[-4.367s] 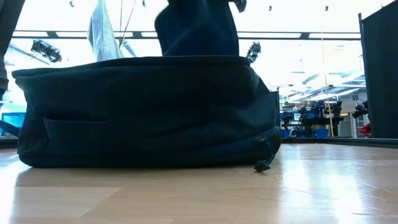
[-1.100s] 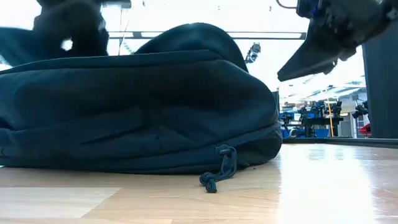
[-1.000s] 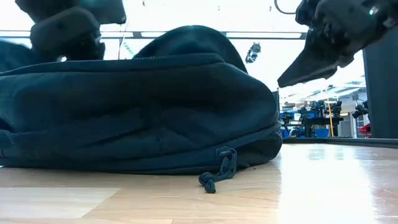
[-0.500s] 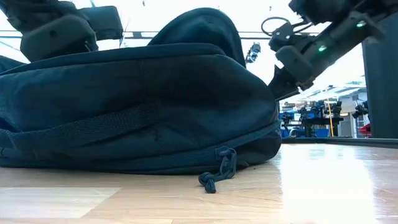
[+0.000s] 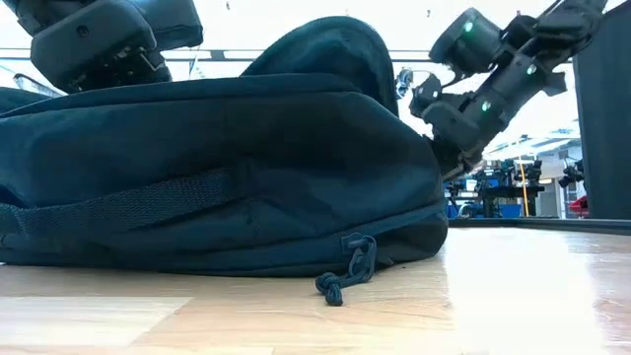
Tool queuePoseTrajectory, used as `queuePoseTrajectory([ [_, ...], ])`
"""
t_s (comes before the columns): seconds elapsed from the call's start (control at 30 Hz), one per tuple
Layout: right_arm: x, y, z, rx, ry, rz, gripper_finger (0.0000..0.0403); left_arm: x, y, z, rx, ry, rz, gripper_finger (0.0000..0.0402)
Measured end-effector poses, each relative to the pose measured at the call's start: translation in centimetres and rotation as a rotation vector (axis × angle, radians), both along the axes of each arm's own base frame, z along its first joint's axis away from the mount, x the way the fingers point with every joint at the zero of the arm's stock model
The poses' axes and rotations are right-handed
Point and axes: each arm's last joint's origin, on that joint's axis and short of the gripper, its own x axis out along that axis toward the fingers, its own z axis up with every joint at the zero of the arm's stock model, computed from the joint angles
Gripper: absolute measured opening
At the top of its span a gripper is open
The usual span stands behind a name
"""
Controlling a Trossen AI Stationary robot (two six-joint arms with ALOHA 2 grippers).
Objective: Unpack backpack
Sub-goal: Close the dark blue backpack
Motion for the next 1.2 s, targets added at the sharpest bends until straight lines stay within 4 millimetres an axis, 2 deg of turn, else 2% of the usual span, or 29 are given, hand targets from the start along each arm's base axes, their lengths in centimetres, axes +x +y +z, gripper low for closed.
queuePoseTrajectory([
  [0.17,0.7,0.1,-2.1,0.057,0.051,0.06,0.0027,-0.2,0.1,0.8,-0.011,-0.029,-0.008,0.0019],
  [0.23,0.8,0.2,-2.4,0.06,0.061,0.073,0.0009,-0.3,0.2,1.4,-0.013,-0.044,-0.018,0.0019],
  [0.47,0.7,2.3,-1.6,0.072,0.03,0.134,0.0001,-1.1,0.7,3.9,-0.036,-0.128,-0.048,0.0019],
  [0.6,0.3,3.7,-0.1,0.079,-0.03,0.182,0.0,-1.1,0.8,5.6,-0.013,-0.22,-0.101,0.0019],
  [0.87,-1.1,5.5,3.9,0.141,-0.193,0.269,0.0,0.2,-0.1,8.3,0.052,-0.45,-0.278,0.0035],
  [1.03,-1.7,6.3,5.3,0.158,-0.255,0.308,0.0,0.8,0.0,9.0,0.067,-0.52,-0.282,0.0067],
  [1.2,-1.7,6.8,5.6,0.161,-0.286,0.329,0.0,2.5,-0.3,7.9,0.08,-0.551,-0.282,0.0104],
])
